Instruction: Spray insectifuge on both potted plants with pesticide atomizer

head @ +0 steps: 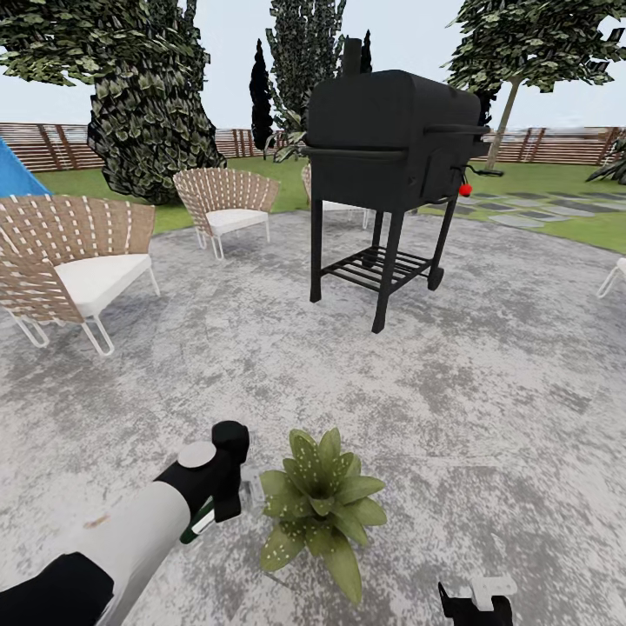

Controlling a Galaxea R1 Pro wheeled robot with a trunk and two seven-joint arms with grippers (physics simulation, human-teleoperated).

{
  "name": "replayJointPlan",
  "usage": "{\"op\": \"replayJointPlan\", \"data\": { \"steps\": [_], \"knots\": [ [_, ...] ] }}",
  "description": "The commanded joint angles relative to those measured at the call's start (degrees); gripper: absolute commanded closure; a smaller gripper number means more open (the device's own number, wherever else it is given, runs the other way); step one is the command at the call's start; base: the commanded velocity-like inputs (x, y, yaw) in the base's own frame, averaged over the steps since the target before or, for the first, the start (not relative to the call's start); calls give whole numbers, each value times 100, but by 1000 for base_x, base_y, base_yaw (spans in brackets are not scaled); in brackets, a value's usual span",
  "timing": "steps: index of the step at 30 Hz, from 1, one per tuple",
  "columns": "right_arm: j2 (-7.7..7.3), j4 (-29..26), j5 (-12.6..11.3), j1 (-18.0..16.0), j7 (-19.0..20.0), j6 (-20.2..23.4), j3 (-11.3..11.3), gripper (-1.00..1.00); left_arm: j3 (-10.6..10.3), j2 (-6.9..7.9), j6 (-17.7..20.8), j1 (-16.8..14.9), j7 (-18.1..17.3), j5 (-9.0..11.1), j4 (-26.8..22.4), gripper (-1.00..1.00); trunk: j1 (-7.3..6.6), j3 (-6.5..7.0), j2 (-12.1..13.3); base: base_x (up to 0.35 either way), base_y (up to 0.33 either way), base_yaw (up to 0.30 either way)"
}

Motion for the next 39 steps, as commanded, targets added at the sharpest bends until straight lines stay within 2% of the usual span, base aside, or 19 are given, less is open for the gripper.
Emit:
{"op": "replayJointPlan", "data": {
  "steps": [1, 6, 9, 10, 12, 15, 24, 26, 27, 30, 39],
  "knots": [
    [1, 5, 47, -4, 18, -22, -49, -100, -8, -8, 73, 0, -29, -40, -7, 100, -1, -5, -2, 0, 0, 0],
    [9, 5, 47, -4, 18, -22, -49, -100, -19, -53, 100, 3, -17, -91, -50, 100, -1, -5, -2, 0, 0, 0],
    [10, 5, 47, -5, 18, -22, -49, -100, 5, -107, 107, 3, -29, -349, -67, 100, -1, -5, -2, 0, 0, 0],
    [10, 5, 47, -4, 18, -22, -49, -100, 10, -254, 109, -3, -39, -518, -87, 100, -1, -5, -2, 0, 0, 0],
    [10, 5, 47, -4, 18, -22, -49, -100, 12, -432, 110, -18, -47, -594, -116, 100, -1, -5, -2, 0, 0, 0],
    [10, 5, 47, -4, 18, -22, -49, -100, 12, -547, 110, -37, -48, -618, -126, 100, -1, -5, -2, 0, 0, 0],
    [10, 5, 47, -4, 18, -22, -49, -100, 109, -518, 104, -34, -76, -543, -127, 100, -1, -5, -2, 0, 0, 0],
    [10, 5, 47, -4, 18, -22, -49, -100, 228, -498, 89, -26, -75, -492, -123, 100, -1, -5, -2, 0, 0, 0],
    [7, 2, 47, -4, 18, -22, -49, -100, 397, -475, 60, -20, -55, -421, -119, 100, -1, -5, -2, 0, 0, 0],
    [8, 3, 49, -4, 24, -22, -49, -100, 668, -456, 1, -12, -14, -322, -111, 100, -1, -5, -2, 0, 0, 0],
    [12, -4, 48, -4, 19, -22, -49, -100, 694, -493, 67, -14, -13, -373, -117, 100, -1, -5, -2, -116, -85, 47]
  ]
}}
